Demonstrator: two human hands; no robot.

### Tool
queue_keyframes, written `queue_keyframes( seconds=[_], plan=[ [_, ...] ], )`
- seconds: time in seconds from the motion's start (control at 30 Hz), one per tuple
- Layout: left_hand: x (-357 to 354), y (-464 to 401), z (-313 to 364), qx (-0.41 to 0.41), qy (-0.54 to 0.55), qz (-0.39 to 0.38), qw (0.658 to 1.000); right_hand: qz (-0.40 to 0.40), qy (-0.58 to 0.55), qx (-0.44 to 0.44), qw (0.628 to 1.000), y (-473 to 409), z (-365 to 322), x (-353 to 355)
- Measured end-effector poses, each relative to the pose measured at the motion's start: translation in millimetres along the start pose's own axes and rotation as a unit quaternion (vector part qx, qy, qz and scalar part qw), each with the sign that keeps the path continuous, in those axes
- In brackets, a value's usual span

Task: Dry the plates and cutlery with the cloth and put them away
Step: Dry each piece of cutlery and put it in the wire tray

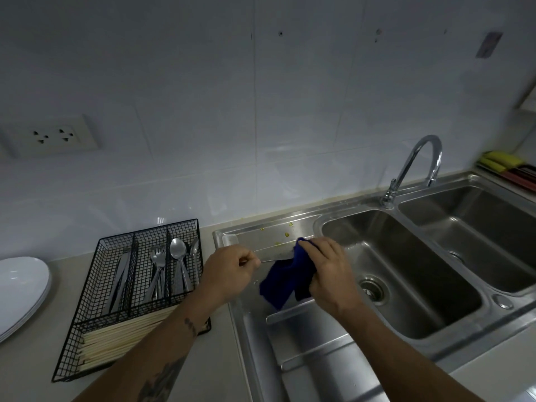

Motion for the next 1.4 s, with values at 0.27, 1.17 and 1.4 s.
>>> queue_keyframes(
  seconds=[0.27,1.17,1.4],
  plan=[
    [-25,10,1,0.151,0.128,-0.246,0.949,0.042,-0.092,-0.028,0.995,-11,-2,10],
    [3,-25,16,0.277,0.164,0.074,0.944,0.002,-0.194,-0.226,0.955,-20,-40,9],
    [-12,-9,19,0.420,0.333,0.083,0.840,-0.001,-0.084,-0.053,0.995,17,-56,-9]
  ],
)
Point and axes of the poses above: each hand's wrist, its own y-axis away from the middle knuckle, its own x-axis out of the back of the hand, z = x × y, the point moved 6 cm from there along -y, towards the middle knuckle, and after that the axes turned 15 degrees about z, right-handed, at the moved point
